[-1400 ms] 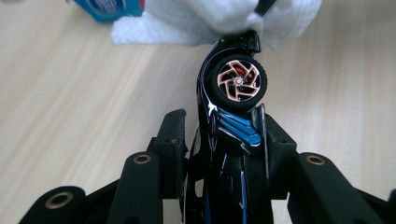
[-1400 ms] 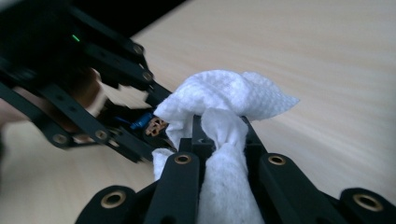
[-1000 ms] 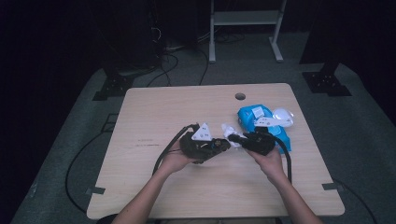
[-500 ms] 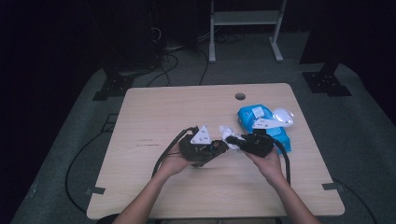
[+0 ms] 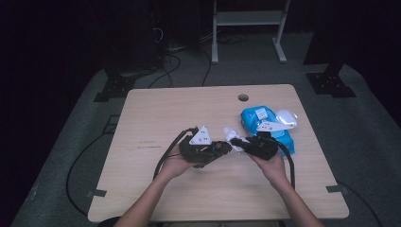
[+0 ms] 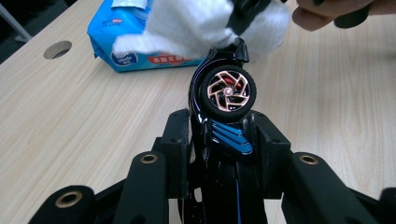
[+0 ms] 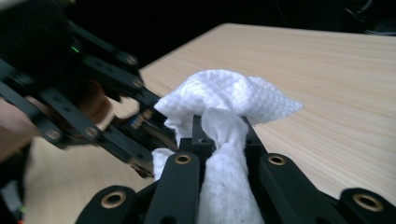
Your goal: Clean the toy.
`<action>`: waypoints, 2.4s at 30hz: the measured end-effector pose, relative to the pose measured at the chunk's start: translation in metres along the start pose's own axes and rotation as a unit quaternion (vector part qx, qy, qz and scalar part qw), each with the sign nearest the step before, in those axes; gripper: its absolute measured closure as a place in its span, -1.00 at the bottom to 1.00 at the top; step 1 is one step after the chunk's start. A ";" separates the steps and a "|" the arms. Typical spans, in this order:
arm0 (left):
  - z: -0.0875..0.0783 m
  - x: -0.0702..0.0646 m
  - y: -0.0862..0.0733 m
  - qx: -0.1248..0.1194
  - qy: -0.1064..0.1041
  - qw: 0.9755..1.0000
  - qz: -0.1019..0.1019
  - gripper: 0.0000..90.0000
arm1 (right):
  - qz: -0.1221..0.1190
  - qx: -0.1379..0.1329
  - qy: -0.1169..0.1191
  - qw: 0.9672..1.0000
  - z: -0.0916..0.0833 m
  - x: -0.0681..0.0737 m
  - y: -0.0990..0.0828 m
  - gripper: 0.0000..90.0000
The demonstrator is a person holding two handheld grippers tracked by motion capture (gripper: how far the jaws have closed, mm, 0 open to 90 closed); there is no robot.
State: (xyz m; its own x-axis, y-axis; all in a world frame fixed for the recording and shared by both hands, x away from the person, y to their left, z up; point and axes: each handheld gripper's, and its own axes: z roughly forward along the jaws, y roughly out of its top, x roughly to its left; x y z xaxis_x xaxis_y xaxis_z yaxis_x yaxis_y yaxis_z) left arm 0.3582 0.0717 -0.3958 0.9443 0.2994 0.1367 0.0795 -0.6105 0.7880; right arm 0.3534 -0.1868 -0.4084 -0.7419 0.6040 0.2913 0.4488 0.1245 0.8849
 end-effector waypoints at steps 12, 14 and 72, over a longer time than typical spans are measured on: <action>-0.002 0.002 -0.002 -0.014 -0.004 1.000 -0.009 0.40 | 0.031 0.006 0.007 0.999 0.004 -0.006 -0.006 0.82; -0.002 0.001 -0.001 -0.015 -0.005 1.000 -0.009 0.40 | 0.035 -0.005 0.014 0.999 0.002 -0.005 -0.003 0.82; -0.004 0.004 -0.001 -0.030 0.002 0.999 -0.016 0.41 | 0.078 0.009 0.030 0.997 0.009 -0.016 -0.018 0.82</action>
State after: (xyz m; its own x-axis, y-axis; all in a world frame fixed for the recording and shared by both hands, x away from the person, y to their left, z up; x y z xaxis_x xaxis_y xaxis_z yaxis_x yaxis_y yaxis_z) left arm 0.3606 0.0758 -0.3936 0.9405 0.3206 0.1129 0.0904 -0.5562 0.8261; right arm 0.3611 -0.1918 -0.4322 -0.6907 0.5697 0.4454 0.5686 0.0474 0.8212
